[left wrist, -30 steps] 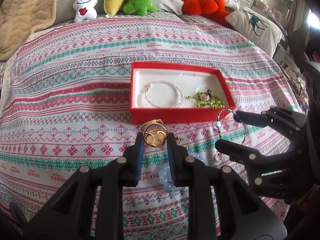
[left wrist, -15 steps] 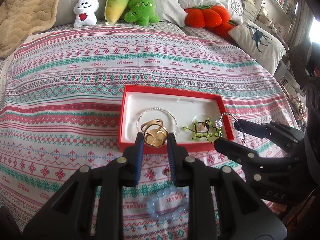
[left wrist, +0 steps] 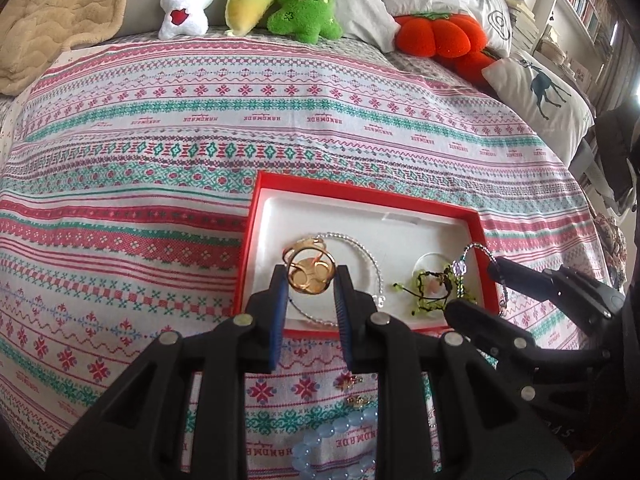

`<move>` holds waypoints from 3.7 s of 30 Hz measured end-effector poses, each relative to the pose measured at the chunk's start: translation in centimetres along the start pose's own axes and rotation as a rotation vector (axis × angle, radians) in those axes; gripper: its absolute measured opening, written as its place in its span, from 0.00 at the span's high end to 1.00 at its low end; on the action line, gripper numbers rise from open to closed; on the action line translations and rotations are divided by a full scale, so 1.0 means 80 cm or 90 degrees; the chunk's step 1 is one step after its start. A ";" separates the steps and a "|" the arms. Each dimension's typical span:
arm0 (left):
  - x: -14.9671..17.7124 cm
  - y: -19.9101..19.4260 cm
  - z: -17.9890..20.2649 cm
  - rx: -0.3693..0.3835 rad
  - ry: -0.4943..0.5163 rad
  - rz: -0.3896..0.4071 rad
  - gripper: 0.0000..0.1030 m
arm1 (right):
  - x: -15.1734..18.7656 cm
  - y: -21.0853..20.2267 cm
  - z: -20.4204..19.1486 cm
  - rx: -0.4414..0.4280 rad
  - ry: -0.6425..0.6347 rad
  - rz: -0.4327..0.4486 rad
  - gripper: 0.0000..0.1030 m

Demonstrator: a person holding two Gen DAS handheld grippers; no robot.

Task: Organize jewelry
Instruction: 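Carry the gold ring and beaded bracelet into the red box with both grippers, then open both grippers to release the ring and bracelet in the box, then move the left gripper to the light blue bead bracelet and grasp it, then grasp the black flower clip with the right gripper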

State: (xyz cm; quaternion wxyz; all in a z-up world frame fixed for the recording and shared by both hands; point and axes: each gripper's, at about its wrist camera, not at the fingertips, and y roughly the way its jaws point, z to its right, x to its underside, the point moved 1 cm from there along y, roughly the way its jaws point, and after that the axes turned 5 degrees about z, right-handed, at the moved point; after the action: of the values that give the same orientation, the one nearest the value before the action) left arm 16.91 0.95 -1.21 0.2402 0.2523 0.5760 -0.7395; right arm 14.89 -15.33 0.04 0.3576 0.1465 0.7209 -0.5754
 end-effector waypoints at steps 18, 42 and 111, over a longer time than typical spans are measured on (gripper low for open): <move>-0.004 -0.045 -0.011 -0.032 0.020 0.032 0.52 | -0.011 -0.001 0.002 0.005 0.031 0.021 0.26; 0.045 -0.088 -0.023 -0.057 -0.012 -0.054 0.21 | 0.020 -0.066 -0.008 0.045 0.023 -0.025 0.21; 0.111 -0.060 -0.072 -0.106 -0.037 -0.184 0.87 | 0.099 0.027 -0.068 -0.049 0.177 -0.289 0.60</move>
State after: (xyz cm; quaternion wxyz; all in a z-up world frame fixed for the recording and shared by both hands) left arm 7.64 7.04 -4.62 0.1676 0.1247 0.6583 -0.7232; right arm 8.79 -11.17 -6.45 0.1220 0.0452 0.7989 -0.5872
